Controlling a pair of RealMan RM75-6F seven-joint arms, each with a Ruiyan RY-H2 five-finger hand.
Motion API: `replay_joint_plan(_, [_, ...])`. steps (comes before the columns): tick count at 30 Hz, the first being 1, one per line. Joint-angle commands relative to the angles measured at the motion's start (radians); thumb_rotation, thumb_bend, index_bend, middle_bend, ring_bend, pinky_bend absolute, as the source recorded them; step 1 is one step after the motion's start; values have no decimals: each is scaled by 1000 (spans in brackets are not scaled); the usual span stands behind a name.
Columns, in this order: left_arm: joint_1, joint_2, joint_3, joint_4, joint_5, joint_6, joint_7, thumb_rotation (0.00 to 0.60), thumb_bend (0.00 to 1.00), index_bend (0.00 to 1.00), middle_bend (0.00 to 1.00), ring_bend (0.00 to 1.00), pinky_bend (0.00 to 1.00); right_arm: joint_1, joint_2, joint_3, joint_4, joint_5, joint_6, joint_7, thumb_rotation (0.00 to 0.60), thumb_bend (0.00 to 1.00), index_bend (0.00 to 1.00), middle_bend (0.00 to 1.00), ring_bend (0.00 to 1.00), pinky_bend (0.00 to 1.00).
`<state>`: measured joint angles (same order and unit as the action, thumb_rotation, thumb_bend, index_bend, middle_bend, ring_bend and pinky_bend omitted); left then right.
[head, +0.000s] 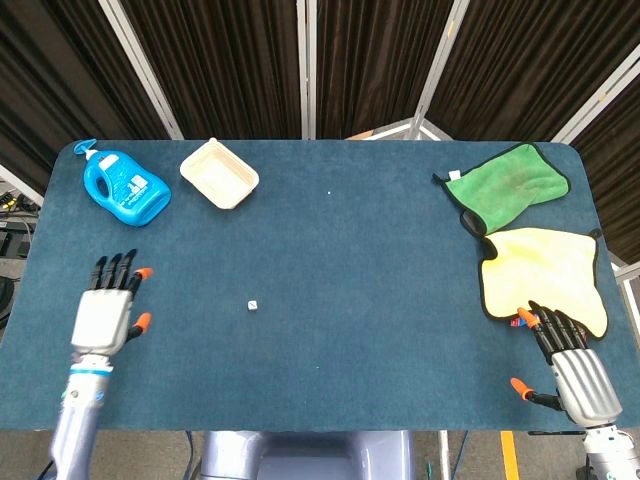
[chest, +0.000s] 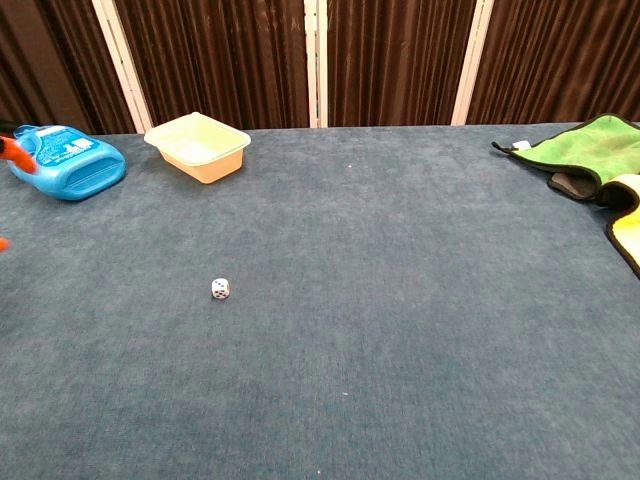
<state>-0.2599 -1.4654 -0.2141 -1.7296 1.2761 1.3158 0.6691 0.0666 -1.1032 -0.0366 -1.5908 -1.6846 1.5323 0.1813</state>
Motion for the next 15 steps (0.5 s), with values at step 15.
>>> replay_joint_plan(15, [-296, -425, -112, 210, -352, -37, 318, 600, 338, 413, 0, 0, 0, -7, 17, -8, -6, -21, 23, 29, 600, 94, 34, 0, 0, 0])
